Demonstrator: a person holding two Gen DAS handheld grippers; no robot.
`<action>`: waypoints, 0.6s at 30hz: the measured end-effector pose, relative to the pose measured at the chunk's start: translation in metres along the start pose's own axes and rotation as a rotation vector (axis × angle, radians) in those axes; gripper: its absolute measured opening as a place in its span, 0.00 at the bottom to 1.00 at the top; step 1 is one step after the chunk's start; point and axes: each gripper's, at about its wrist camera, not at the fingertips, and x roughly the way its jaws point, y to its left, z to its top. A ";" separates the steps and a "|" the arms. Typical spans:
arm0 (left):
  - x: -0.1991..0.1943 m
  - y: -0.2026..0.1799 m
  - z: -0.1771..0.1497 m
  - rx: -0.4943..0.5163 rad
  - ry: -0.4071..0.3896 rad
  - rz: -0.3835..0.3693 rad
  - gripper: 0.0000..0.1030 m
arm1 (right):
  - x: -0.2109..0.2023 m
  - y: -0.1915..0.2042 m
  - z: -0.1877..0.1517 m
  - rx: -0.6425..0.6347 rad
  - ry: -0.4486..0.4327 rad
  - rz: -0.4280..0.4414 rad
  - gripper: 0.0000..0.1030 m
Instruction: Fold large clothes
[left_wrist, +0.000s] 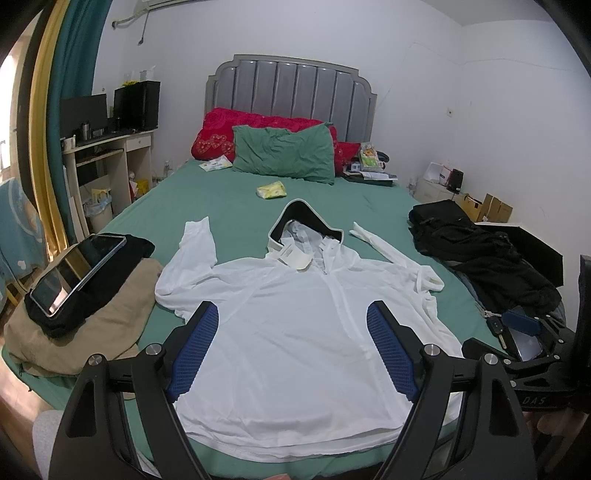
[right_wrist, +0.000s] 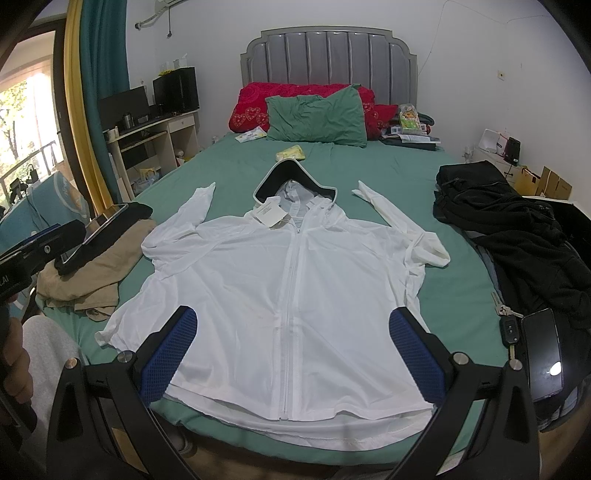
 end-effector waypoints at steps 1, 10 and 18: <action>0.000 -0.001 0.000 0.000 0.000 0.000 0.83 | 0.000 0.000 0.000 0.001 0.001 0.000 0.99; -0.001 0.000 -0.001 0.000 -0.001 0.000 0.83 | -0.001 -0.001 0.000 0.001 -0.001 0.000 0.99; 0.000 0.001 -0.001 0.001 -0.001 -0.002 0.83 | -0.002 0.002 0.002 -0.001 -0.003 -0.001 0.99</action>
